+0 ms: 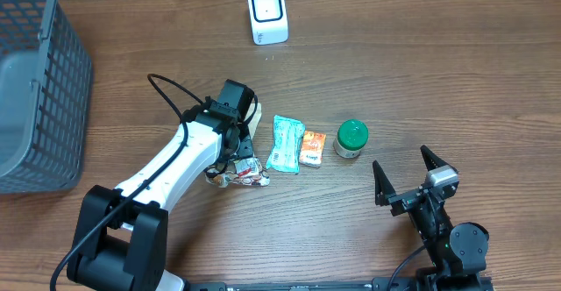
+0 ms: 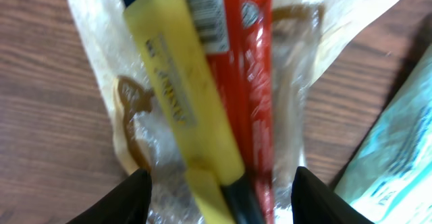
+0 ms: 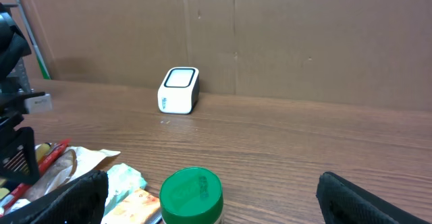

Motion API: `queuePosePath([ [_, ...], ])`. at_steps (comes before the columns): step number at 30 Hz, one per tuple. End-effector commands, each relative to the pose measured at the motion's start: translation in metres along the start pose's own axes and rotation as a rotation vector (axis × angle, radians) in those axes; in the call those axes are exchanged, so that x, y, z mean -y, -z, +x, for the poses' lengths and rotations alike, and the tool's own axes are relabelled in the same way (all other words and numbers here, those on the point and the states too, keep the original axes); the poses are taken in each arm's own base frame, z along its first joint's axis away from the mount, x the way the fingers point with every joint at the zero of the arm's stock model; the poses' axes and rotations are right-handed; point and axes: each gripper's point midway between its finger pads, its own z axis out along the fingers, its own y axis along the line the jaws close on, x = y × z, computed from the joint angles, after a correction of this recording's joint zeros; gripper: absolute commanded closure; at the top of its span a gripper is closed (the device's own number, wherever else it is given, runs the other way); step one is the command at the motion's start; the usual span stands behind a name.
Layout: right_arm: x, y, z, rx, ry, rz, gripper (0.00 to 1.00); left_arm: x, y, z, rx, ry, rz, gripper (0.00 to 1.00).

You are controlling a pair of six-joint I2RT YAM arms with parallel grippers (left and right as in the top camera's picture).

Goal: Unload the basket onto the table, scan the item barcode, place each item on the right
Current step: 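Hold the clear bag with the left gripper beside the wipes packet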

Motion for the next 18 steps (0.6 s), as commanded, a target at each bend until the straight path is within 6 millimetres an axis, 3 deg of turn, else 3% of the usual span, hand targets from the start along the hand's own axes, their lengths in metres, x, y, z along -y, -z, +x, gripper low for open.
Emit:
queuePosePath([
  [1, 0.003, 0.000, 0.002, 0.003, -0.006, 0.016, 0.00, 0.012, 0.022, -0.018, 0.044, -0.008, 0.032, 0.48],
  [7, 0.003, 0.000, 0.002, 0.003, -0.006, 0.016, 0.00, 0.016, 0.046, -0.029, 0.051, -0.006, 0.036, 0.45],
  [15, 0.003, 0.000, 0.002, 0.003, -0.006, 0.016, 0.00, 0.009, 0.042, -0.021, 0.026, 0.062, 0.008, 0.51],
  [18, 0.003, 0.000, 0.002, 0.003, -0.006, 0.016, 0.00, 0.006, 0.037, -0.017, 0.015, 0.100, 0.000, 0.59],
])
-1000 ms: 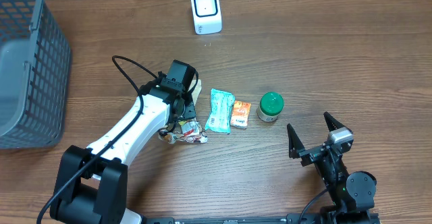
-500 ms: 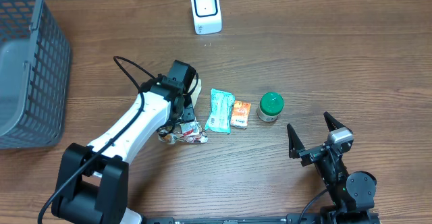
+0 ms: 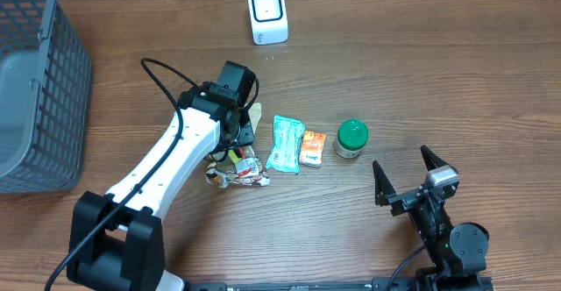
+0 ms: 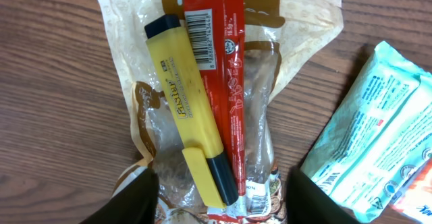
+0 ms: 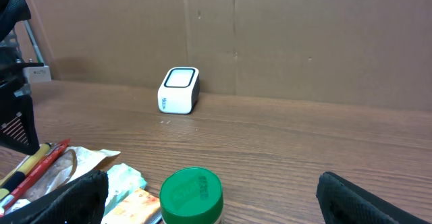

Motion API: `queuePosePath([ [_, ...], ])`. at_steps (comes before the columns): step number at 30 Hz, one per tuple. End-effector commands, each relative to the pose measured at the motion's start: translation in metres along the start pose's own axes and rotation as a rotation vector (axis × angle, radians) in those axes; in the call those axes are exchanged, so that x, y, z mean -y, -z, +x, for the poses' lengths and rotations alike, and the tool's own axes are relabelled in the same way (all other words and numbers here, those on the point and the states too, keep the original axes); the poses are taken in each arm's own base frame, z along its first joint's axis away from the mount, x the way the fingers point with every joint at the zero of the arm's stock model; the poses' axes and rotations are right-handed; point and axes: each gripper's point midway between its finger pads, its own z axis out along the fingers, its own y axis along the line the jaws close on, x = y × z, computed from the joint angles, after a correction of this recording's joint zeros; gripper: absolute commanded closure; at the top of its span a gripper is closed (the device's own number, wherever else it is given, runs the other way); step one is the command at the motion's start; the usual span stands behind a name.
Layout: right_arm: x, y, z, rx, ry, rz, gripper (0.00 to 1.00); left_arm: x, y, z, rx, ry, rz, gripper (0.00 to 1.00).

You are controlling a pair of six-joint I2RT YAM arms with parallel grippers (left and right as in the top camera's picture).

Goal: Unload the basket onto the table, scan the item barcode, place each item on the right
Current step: 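Hold the clear bag with the left gripper beside the wipes packet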

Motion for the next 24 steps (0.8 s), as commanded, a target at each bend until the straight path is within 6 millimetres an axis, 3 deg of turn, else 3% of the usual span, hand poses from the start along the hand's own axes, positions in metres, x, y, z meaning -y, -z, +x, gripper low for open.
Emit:
queuePosePath([
  [1, 0.003, 0.000, 0.002, 0.003, -0.007, 0.016, 0.00, -0.004, -0.002, 0.005, 0.002, 0.062, -0.011, 0.61],
  [10, 0.003, 0.000, 0.002, 0.003, -0.007, 0.016, 0.00, -0.014, -0.016, 0.007, 0.031, 0.173, -0.050, 0.65],
  [16, 0.003, 0.000, 0.002, 0.003, -0.007, 0.016, 0.00, -0.012, -0.024, 0.006, 0.049, 0.177, -0.036, 0.78],
  [24, 0.003, 0.000, 0.002, 0.003, -0.007, 0.016, 0.00, -0.013, -0.025, 0.006, 0.053, 0.207, -0.037, 0.77],
])
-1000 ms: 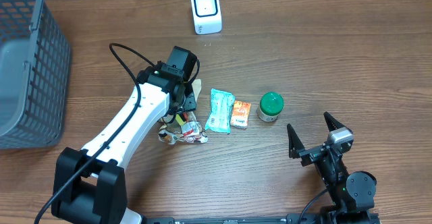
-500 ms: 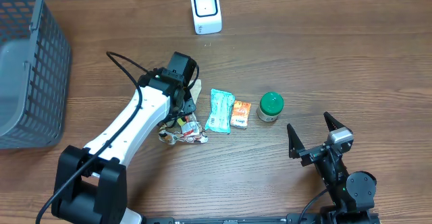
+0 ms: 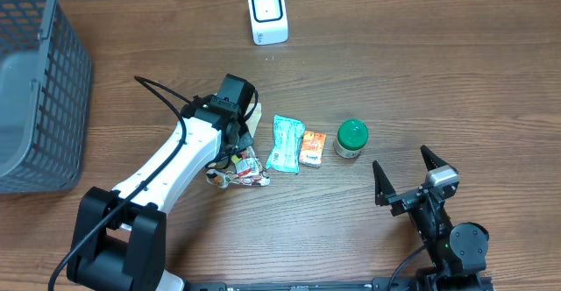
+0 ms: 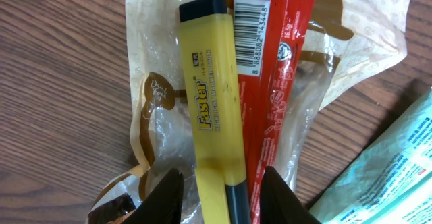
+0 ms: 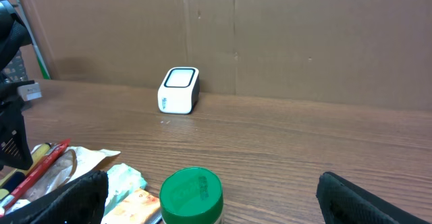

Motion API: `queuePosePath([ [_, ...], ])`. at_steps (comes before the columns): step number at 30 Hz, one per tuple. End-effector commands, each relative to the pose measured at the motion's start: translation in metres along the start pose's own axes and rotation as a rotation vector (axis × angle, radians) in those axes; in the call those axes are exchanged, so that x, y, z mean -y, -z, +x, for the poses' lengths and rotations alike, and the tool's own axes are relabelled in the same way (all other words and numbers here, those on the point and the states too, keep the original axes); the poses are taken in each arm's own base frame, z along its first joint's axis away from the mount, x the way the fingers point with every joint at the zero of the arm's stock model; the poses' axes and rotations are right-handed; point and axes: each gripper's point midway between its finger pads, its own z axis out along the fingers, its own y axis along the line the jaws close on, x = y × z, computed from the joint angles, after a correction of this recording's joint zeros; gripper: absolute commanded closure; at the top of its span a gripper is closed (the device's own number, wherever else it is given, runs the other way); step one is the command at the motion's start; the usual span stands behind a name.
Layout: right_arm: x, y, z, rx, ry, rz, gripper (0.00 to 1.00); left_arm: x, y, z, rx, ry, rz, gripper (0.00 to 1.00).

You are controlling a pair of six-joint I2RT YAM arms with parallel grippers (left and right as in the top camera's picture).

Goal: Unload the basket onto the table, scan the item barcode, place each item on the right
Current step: 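Hold the clear bag with the left gripper beside the wipes packet, then grasp the yellow highlighter inside the clear bag with the left gripper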

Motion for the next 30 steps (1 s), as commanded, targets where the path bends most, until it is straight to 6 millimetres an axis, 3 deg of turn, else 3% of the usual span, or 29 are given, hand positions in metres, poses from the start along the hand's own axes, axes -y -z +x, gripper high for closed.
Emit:
queuePosePath([
  [1, 0.003, 0.000, 0.002, 0.003, -0.006, 0.017, 0.00, -0.001, 0.002, -0.002, 0.022, 0.026, -0.006, 0.77],
  [11, 0.004, 0.000, 0.002, 0.003, -0.006, 0.017, 0.00, -0.009, -0.012, 0.004, 0.017, 0.072, -0.033, 0.77],
  [30, 0.003, 0.000, 0.002, 0.003, -0.006, 0.017, 0.00, -0.007, -0.015, 0.008, -0.004, 0.072, -0.029, 0.77],
])
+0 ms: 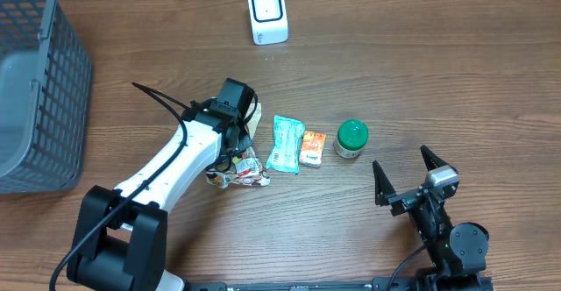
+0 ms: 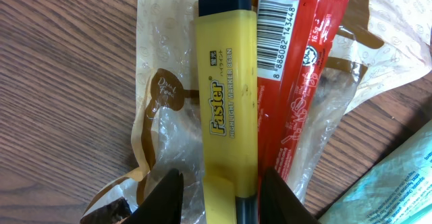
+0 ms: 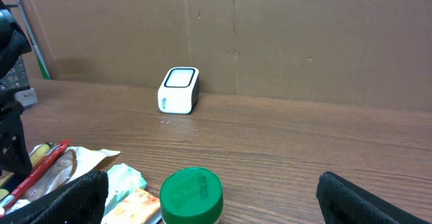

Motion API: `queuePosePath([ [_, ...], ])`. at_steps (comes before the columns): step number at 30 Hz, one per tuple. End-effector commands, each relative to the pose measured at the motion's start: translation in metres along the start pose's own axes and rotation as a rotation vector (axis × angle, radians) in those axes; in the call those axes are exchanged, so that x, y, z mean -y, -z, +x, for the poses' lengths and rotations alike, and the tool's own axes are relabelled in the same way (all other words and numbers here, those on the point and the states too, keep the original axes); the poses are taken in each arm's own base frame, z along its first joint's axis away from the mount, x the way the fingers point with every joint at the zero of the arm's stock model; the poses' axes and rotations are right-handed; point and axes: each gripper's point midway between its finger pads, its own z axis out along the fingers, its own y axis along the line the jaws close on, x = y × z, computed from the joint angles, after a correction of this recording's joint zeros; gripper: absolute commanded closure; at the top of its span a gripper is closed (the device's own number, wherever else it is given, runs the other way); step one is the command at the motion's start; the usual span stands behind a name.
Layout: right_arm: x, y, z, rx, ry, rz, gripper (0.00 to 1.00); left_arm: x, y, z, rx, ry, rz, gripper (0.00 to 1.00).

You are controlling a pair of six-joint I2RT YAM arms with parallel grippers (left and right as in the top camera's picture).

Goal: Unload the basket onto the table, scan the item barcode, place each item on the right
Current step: 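Grasp the yellow highlighter inside the clear bag with the left gripper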

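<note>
A clear bag with brown print [image 2: 162, 116] lies on the table, and on it rest a yellow Faster highlighter [image 2: 228, 109] and a red stick packet [image 2: 290, 82] whose barcode faces up. My left gripper [image 2: 219, 200] hangs low over them, open. Its dark fingers [image 2: 162, 200] flank the highlighter's lower end and the red packet. From overhead the left gripper [image 1: 238, 126] is over the bag [image 1: 235, 175]. The white scanner [image 1: 267, 13] stands at the back. My right gripper [image 1: 408, 181] rests open near the front, with nothing in it.
A teal packet [image 1: 285, 144], a small orange packet [image 1: 313, 147] and a green-lidded jar [image 1: 352, 138] lie in a row right of the bag. A grey mesh basket [image 1: 35, 81] fills the far left. A black cable [image 1: 166, 102] arcs off the left arm.
The left wrist view has shifted a little: the highlighter and red packet now stand more upright in the frame. The finger gap looks the same. The right arm has not moved.
The left gripper was close over the bag with its fingers wide apart. Then it stood farther back, with the whole highlighter and red packet in view. Later it was close again with fingers narrower around the highlighter's end, and it stays so now.
</note>
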Motion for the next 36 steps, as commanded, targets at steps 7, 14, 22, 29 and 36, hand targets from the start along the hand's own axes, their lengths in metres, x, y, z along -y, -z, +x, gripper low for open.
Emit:
queuePosePath([
  [7, 0.003, 0.000, 0.002, 0.003, -0.006, 0.017, 0.00, -0.003, -0.021, 0.012, -0.052, 0.000, -0.037, 0.84],
  [14, 0.004, 0.000, 0.002, 0.003, -0.006, 0.017, 0.00, -0.004, -0.022, 0.011, -0.082, 0.019, -0.016, 0.80],
  [22, 0.003, 0.000, 0.002, 0.003, -0.006, 0.017, 0.00, -0.003, -0.011, -0.003, -0.151, 0.012, 0.053, 0.59],
  [29, 0.004, 0.000, 0.002, 0.003, -0.006, 0.017, 0.00, -0.002, -0.010, -0.001, -0.194, -0.051, 0.101, 0.57],
  [36, 0.003, 0.000, 0.002, 0.003, -0.006, 0.017, 0.00, -0.005, -0.011, 0.001, -0.205, -0.047, 0.094, 0.71],
])
